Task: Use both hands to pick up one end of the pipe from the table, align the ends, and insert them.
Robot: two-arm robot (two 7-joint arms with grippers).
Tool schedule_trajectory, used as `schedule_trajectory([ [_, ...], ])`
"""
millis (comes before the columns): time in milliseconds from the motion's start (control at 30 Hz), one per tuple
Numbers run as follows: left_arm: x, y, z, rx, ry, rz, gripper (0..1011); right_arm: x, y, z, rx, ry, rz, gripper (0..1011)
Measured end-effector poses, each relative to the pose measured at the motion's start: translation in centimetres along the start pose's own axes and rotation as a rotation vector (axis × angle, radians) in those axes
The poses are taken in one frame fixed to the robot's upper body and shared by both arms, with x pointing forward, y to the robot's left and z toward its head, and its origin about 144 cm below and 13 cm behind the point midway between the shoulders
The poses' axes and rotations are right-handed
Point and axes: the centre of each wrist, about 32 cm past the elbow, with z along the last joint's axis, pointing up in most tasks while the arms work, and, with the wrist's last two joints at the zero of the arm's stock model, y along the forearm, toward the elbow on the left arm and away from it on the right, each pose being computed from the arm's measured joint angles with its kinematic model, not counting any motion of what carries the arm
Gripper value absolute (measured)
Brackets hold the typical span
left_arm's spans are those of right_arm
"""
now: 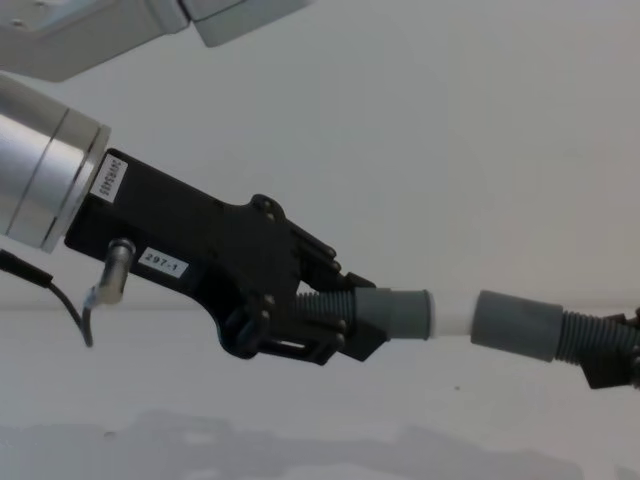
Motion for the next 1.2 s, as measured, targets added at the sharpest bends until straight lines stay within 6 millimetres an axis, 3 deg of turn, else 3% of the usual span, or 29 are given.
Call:
schedule_trajectory([
  [1200,0.52,-0.76,-0.12,-0.004,-0.012,-0.045,348,0.68,-0.06,-0.2,0.029,-0.069,0.071,283],
])
